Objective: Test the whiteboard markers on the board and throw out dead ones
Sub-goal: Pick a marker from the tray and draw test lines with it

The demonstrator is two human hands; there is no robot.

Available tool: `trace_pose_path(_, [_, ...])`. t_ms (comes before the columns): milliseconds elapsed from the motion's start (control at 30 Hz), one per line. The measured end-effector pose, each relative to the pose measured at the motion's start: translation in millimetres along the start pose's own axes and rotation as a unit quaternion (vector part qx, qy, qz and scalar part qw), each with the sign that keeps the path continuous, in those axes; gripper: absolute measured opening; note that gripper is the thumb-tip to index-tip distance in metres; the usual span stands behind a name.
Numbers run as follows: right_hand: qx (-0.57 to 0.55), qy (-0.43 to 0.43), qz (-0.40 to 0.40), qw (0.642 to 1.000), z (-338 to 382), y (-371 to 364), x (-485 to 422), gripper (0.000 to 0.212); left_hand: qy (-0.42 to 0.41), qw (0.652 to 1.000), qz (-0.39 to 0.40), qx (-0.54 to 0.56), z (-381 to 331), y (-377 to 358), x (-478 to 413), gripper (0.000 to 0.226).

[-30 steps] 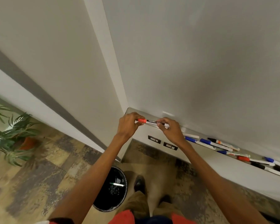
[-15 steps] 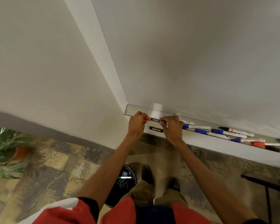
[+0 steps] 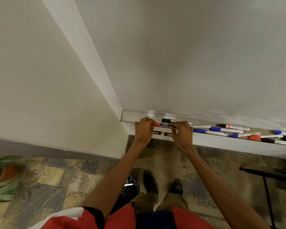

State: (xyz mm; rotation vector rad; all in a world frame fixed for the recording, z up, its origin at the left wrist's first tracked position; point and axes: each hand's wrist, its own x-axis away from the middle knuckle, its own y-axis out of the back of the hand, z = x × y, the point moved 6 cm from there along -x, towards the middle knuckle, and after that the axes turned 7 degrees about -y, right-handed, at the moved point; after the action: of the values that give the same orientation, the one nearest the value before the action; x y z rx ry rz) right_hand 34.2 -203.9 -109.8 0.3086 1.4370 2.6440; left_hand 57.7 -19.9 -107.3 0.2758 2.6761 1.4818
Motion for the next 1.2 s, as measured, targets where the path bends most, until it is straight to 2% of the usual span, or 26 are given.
trace_pose_path(233, [-0.017, -0.003, -0.019, 1.000, -9, 9, 2, 0.027, -0.021, 0.999, -0.029, -0.008, -11, -6, -1, 0.015])
trace_pose_path(400, [-0.027, 0.000, -0.066, 0.997, -11, 26, -1, 0.021, -0.035, 0.998, -0.049, -0.012, -23, -3, -6, 0.023])
trace_pose_path(600, [0.046, 0.006, -0.043, 0.998, -5, 25, -16, 0.033, -0.073, 0.997, 0.006, -0.039, -44, -15, -21, 0.038])
trace_pose_path(733, [0.103, 0.015, -0.026, 0.994, -5, 16, -18, 0.028, -0.083, 0.993, 0.038, -0.072, -50, -22, -24, 0.030])
trace_pose_path(833, [0.099, 0.018, -0.026, 0.995, -4, 16, -19, 0.029, -0.079, 0.994, 0.040, -0.071, -51, -20, -26, 0.024])
trace_pose_path(933, [0.086, 0.028, -0.035, 0.995, -3, 21, -18, 0.031, -0.085, 0.992, 0.036, -0.085, -53, -15, -28, 0.030])
trace_pose_path(1100, [0.063, 0.057, -0.055, 0.995, -1, 35, -16, 0.021, -0.118, 0.993, -0.002, -0.029, -60, -2, -28, 0.021])
trace_pose_path(1200, [0.054, 0.111, -0.023, 0.992, 7, 36, -18, 0.027, -0.141, 0.990, 0.000, 0.006, -71, 2, -24, 0.022])
